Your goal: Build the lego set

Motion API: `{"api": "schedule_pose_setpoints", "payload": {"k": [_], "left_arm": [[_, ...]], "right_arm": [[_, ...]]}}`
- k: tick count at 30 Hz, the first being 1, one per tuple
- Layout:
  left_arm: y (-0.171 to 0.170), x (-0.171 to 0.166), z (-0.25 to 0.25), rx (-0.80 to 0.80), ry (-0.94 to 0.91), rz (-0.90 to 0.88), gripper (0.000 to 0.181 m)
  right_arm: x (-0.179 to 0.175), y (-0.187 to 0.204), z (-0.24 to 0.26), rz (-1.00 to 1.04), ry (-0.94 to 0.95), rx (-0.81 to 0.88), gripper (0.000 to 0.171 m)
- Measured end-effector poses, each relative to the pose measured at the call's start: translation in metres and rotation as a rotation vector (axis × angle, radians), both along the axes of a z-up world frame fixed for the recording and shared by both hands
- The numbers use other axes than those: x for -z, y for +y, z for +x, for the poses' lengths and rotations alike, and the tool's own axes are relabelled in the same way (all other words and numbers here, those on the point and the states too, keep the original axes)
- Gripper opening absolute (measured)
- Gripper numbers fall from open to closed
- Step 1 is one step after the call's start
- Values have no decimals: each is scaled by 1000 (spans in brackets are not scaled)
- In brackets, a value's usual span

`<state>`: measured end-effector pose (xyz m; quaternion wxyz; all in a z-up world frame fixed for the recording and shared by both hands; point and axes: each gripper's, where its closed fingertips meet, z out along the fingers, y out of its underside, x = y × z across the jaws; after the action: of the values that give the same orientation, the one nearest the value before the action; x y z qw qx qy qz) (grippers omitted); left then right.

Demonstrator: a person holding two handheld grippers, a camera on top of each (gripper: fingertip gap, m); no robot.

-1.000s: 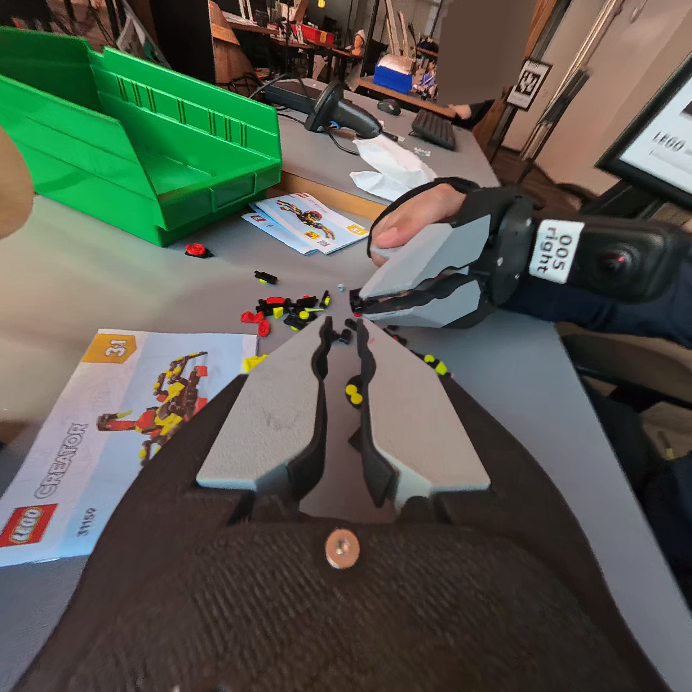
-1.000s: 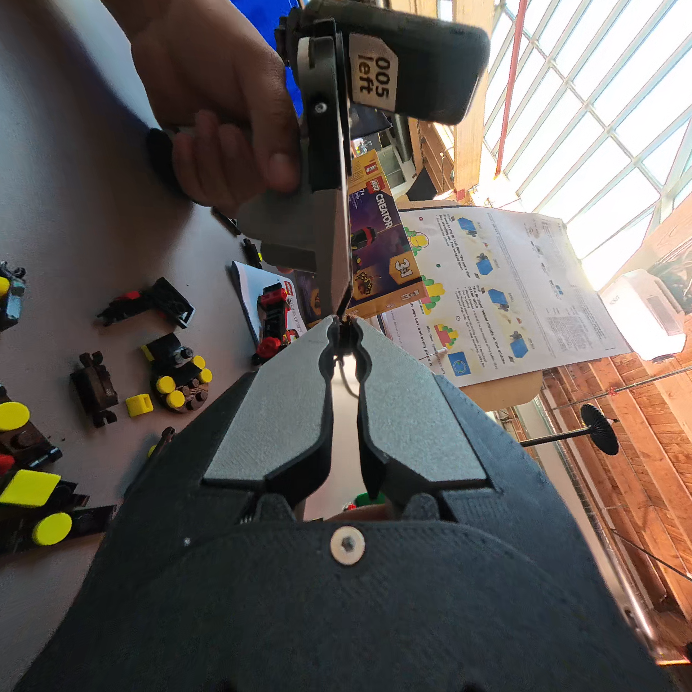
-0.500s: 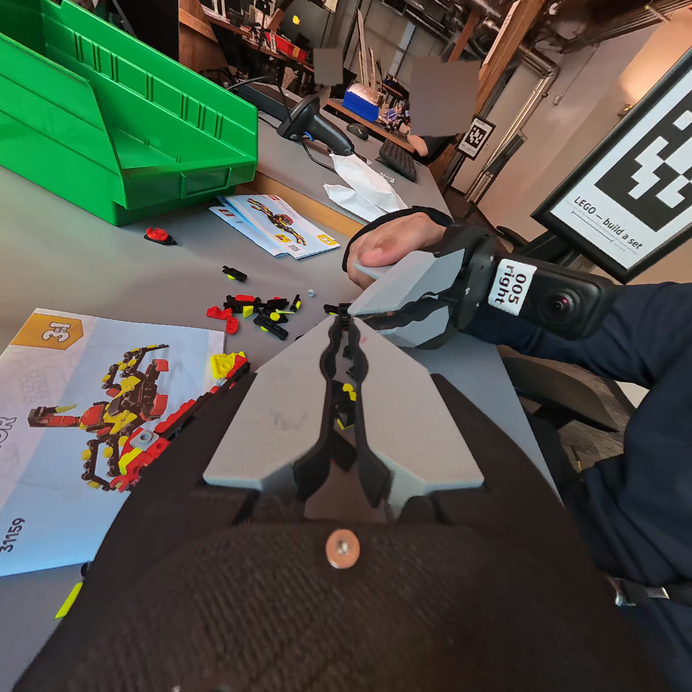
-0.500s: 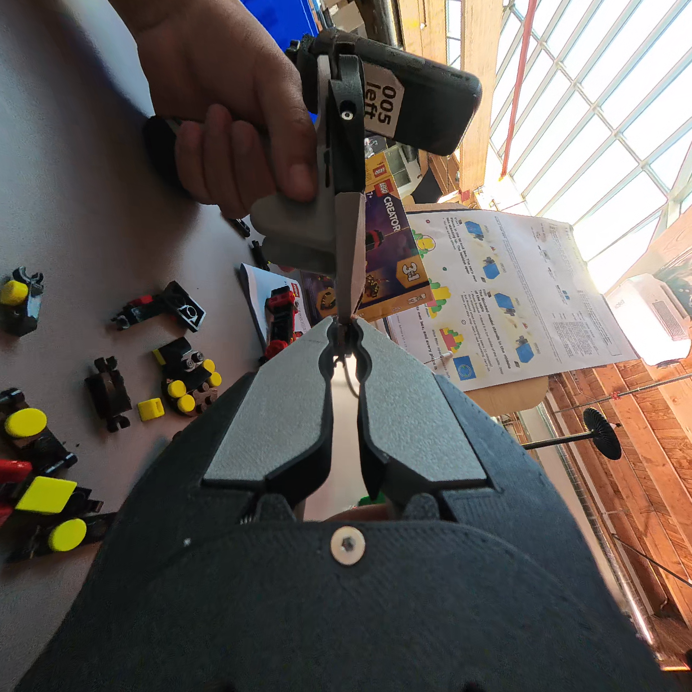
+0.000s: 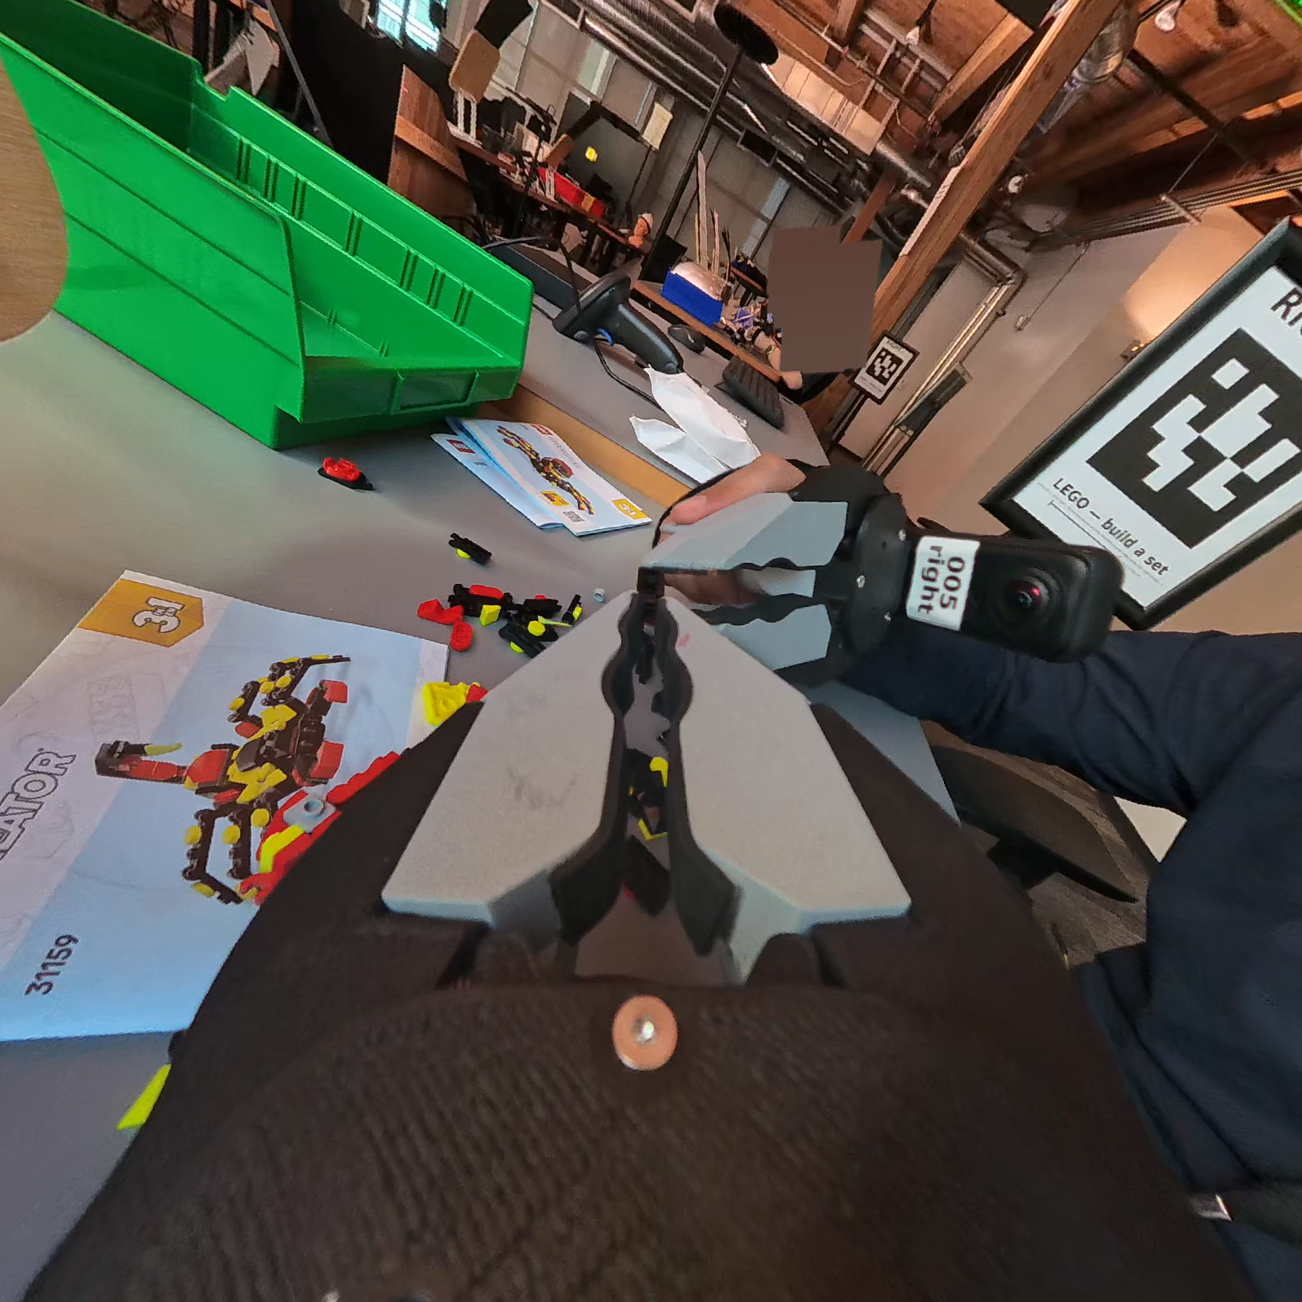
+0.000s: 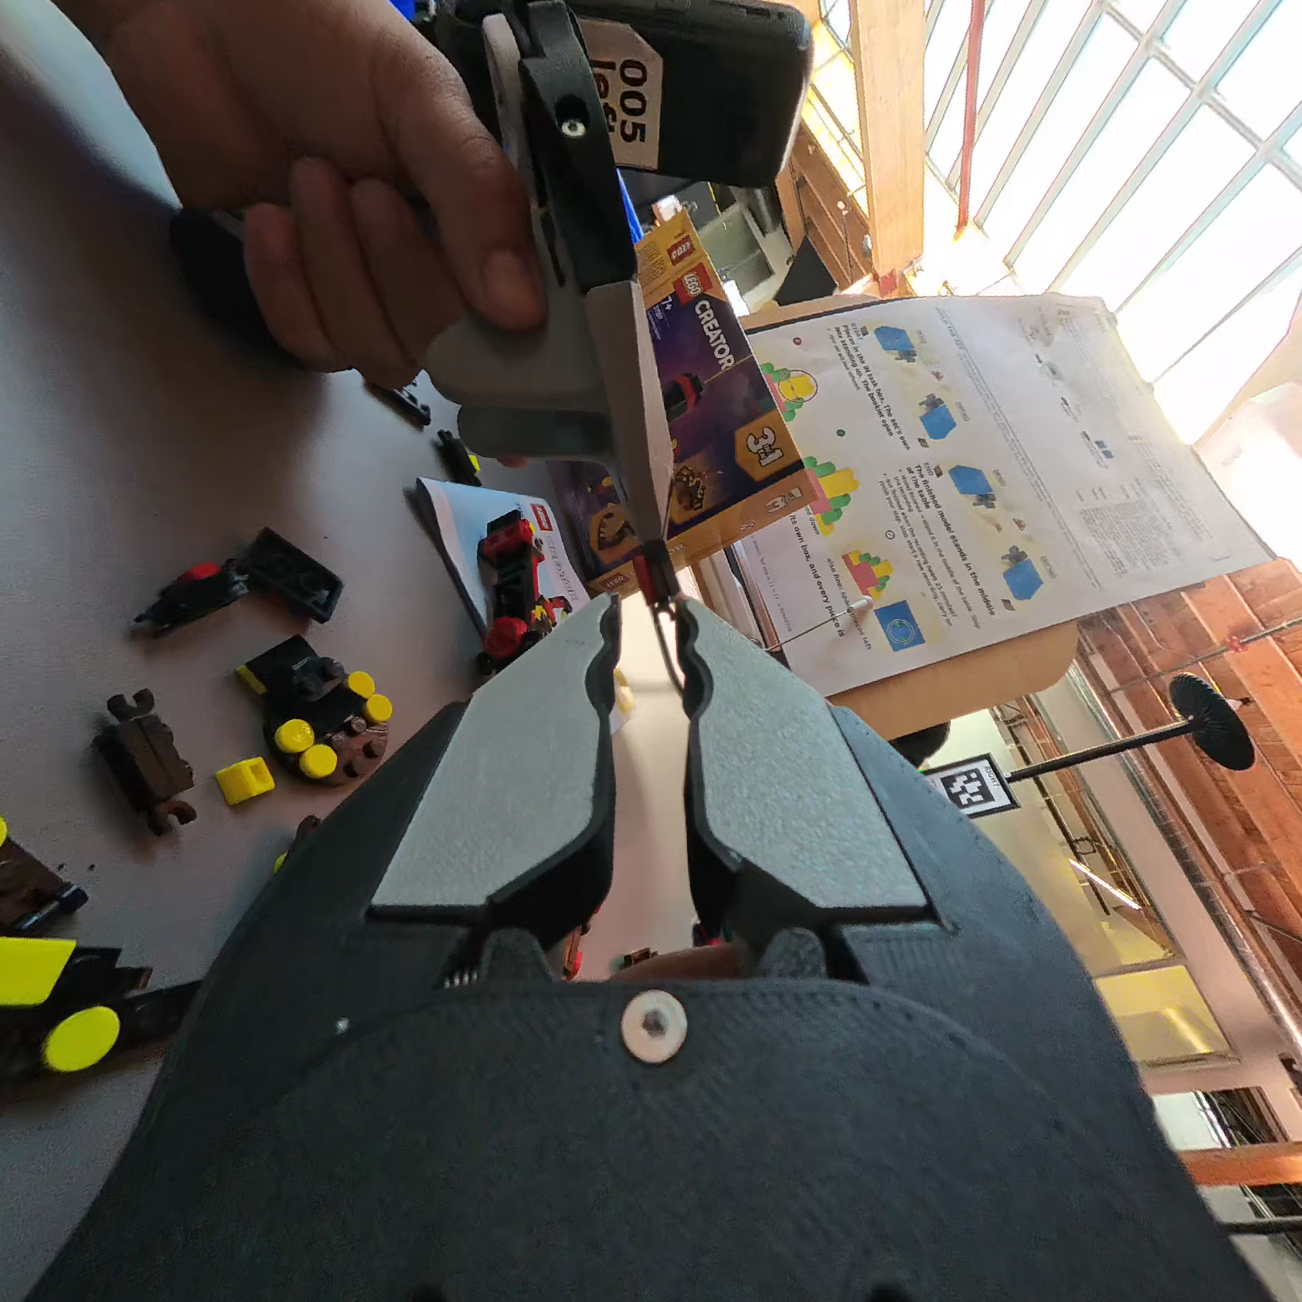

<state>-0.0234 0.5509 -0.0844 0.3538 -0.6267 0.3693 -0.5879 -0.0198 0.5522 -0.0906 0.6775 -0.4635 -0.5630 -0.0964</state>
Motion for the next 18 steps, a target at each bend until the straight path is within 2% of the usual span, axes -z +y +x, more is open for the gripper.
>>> {"api": "schedule_pose_setpoints", "payload": {"k": [2, 7, 14, 18], "left_arm": [[-2, -2, 2, -5, -23, -16, 0], [-7, -8, 7, -26, -97, -101, 0], [-3, -18, 7, -143, -137, 9, 1], [-1, -23, 7, -216, -156, 58, 0]], "right_arm": [[-3, 4, 3, 10, 14, 34, 6], [-7, 9, 6, 6, 52, 71, 7], [-17, 14, 6, -117, 187, 133, 8], [-18, 15, 6, -136, 204, 161, 7]]}}
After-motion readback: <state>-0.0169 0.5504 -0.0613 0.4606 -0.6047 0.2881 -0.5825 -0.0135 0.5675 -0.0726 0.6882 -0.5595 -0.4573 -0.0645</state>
